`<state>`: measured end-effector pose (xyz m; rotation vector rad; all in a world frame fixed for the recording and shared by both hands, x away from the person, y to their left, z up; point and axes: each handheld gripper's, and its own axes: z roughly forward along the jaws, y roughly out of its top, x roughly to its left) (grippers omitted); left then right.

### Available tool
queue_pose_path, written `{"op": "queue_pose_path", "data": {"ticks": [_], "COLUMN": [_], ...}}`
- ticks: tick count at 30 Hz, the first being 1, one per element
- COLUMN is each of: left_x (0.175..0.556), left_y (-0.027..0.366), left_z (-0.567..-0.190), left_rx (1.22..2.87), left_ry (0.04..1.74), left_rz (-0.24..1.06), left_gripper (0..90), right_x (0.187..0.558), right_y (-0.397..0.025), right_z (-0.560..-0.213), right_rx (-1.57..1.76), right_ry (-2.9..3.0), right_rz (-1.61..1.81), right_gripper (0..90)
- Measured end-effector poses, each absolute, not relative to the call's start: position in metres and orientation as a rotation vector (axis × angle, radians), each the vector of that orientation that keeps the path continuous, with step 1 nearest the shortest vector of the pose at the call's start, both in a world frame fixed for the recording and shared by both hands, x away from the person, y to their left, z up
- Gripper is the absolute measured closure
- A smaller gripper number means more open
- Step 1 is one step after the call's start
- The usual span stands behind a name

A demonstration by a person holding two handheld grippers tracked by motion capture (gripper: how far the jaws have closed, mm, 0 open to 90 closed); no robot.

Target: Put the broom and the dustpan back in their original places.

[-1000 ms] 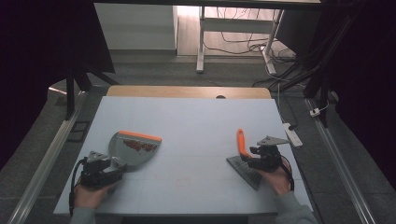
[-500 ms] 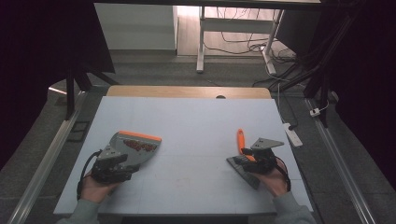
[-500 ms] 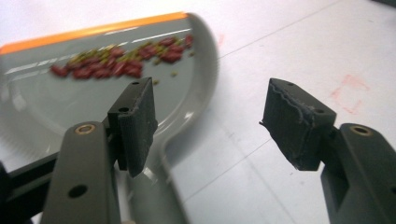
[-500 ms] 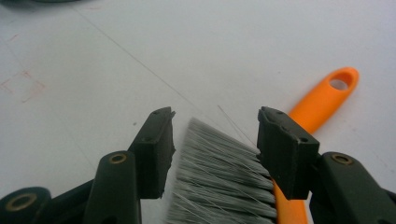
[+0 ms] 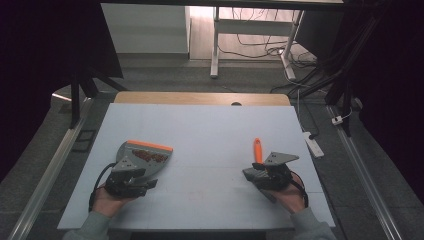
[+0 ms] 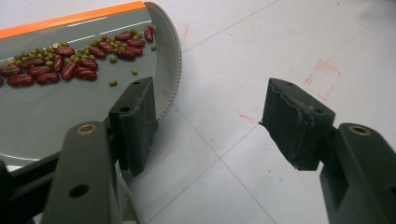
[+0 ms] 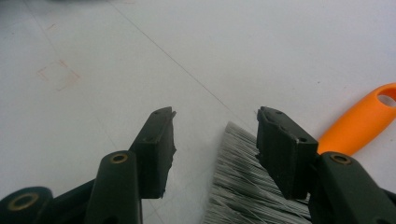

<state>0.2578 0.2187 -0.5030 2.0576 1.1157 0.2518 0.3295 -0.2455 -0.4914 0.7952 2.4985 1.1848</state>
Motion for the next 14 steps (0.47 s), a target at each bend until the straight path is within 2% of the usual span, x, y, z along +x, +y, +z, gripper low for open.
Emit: {"op": "queue_pose_path", "data": {"ticks": [14], "left_x": [0.2584], "left_y": [0.2195], "left_z": [-0.5039], "left_rx": [2.06], "left_ry": [1.12], "left_rz": [0.249], "left_gripper": [35.9], "right_x": [0.3275], "right_y": [-0.2486], "right_z": [-0.4898], "right_rx": [0.788], "right_ry": [2.481], "right_rz": [1.201], "right_gripper": [46.8]}}
